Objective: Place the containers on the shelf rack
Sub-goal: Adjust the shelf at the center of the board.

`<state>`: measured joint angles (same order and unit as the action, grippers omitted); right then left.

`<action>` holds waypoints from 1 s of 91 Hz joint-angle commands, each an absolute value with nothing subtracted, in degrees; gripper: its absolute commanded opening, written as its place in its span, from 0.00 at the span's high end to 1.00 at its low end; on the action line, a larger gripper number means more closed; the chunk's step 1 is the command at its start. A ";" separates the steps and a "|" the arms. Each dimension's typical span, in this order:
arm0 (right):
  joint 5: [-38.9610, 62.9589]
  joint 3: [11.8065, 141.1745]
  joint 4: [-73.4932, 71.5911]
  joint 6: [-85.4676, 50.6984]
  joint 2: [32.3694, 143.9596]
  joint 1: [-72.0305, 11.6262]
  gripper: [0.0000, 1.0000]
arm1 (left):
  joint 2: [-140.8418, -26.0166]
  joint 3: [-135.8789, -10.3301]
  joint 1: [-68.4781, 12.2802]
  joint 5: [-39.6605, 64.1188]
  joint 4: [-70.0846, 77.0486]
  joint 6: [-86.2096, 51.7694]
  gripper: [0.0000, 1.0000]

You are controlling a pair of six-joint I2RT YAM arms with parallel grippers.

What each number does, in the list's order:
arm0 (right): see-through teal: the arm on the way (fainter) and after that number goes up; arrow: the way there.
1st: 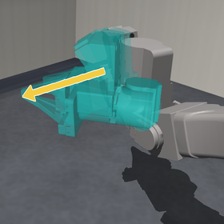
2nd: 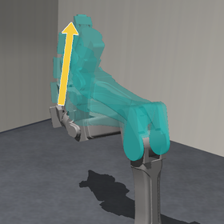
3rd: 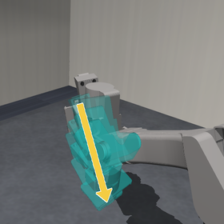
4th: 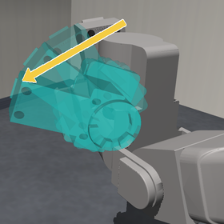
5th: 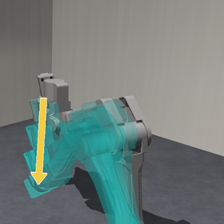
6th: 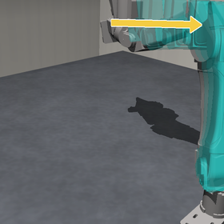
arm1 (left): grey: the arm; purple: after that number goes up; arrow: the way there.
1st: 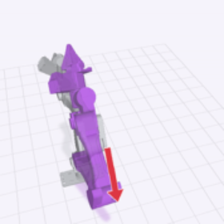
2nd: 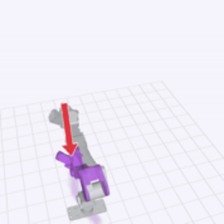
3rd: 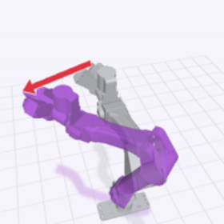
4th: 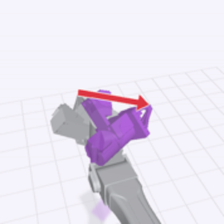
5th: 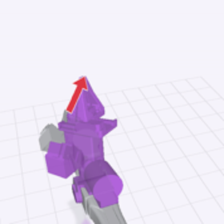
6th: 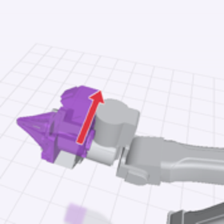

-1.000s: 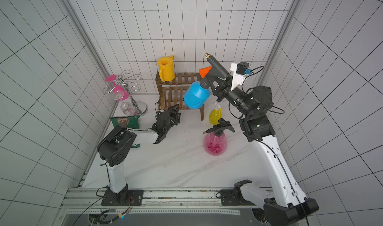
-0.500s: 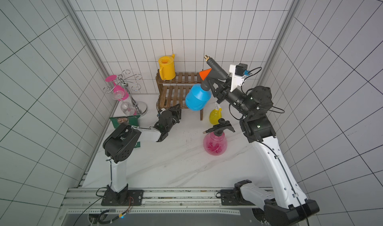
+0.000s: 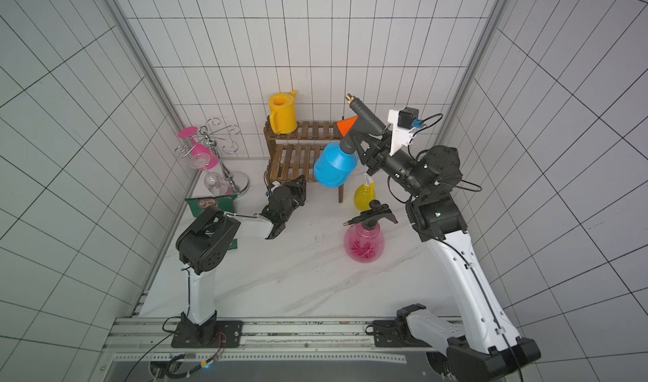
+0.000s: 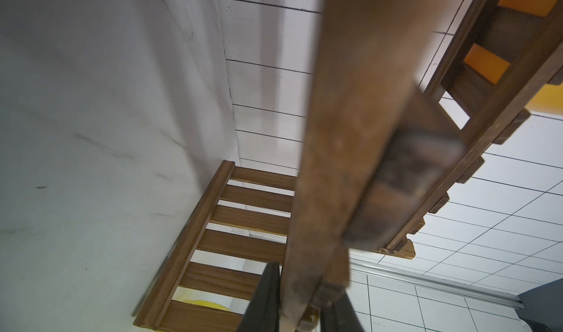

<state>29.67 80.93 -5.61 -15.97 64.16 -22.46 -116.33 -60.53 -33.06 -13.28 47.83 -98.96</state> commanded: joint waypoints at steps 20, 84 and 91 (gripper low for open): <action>29.03 80.20 -6.95 -14.78 62.97 -21.89 1.00 | -114.12 -55.50 -33.66 -11.67 51.94 -100.13 0.89; 28.18 82.64 -3.54 -10.67 65.48 -21.27 1.00 | -104.67 -41.28 -35.47 -5.80 56.75 -97.00 0.89; 28.08 83.09 -3.47 -10.43 66.06 -21.28 1.00 | -103.73 -39.79 -35.62 -5.87 56.98 -97.01 0.88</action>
